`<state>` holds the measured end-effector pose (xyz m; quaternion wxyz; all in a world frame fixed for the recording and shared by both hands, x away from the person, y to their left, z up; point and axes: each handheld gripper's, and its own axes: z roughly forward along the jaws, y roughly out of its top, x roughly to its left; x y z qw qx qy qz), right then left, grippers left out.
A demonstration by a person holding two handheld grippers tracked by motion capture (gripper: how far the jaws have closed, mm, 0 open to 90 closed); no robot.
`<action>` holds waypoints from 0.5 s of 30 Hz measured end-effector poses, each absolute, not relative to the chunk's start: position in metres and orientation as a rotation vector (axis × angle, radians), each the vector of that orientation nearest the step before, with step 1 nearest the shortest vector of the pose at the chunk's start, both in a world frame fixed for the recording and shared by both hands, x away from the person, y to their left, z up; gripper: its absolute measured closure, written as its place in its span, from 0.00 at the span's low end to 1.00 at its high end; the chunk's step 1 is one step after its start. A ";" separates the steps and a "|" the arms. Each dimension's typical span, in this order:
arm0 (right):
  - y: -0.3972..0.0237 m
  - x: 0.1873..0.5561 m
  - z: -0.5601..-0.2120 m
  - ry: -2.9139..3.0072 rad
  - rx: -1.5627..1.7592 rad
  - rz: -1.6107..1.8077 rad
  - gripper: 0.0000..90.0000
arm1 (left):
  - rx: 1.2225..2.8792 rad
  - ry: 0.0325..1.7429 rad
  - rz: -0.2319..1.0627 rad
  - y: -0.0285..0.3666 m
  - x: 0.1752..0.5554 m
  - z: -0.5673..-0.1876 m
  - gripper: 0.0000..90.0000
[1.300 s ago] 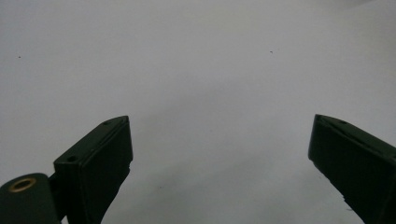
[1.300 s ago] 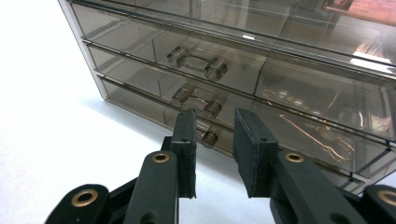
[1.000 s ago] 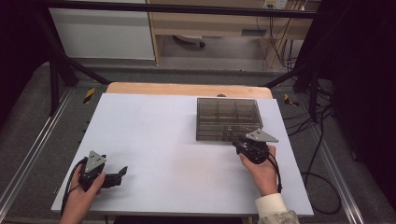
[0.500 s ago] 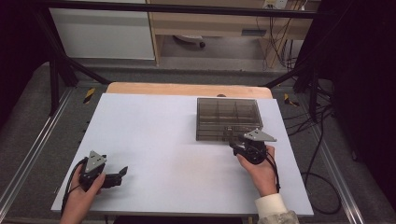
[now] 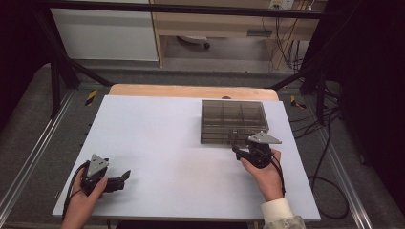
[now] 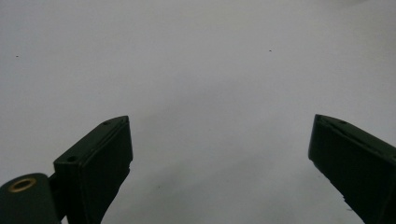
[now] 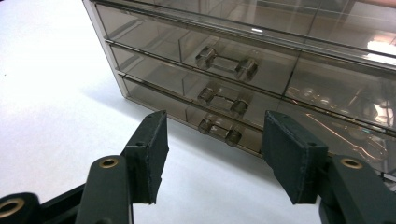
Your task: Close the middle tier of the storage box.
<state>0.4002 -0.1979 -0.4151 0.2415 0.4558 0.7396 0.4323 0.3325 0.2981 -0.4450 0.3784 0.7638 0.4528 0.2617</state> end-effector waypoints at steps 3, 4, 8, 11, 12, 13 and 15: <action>-0.197 0.400 -0.415 2.025 1.243 1.187 0.44 | 1.954 1.157 0.667 0.298 0.333 -0.445 0.07; -0.197 0.400 -0.415 2.028 1.243 1.187 0.44 | 1.954 1.157 0.666 0.298 0.333 -0.445 0.07; -0.195 0.399 -0.414 2.026 1.241 1.185 0.39 | 1.956 1.157 0.665 0.298 0.333 -0.445 0.07; -0.194 0.398 -0.412 2.017 1.242 1.187 0.36 | 1.956 1.157 0.665 0.298 0.333 -0.445 0.07; -0.194 0.398 -0.412 2.011 1.236 1.185 0.36 | 1.957 1.157 0.665 0.298 0.333 -0.445 0.07; -0.193 0.398 -0.412 2.014 1.236 1.183 0.34 | 1.957 1.157 0.665 0.298 0.333 -0.445 0.07; -0.191 0.397 -0.411 2.011 1.236 1.183 0.32 | 1.956 1.157 0.665 0.298 0.333 -0.445 0.07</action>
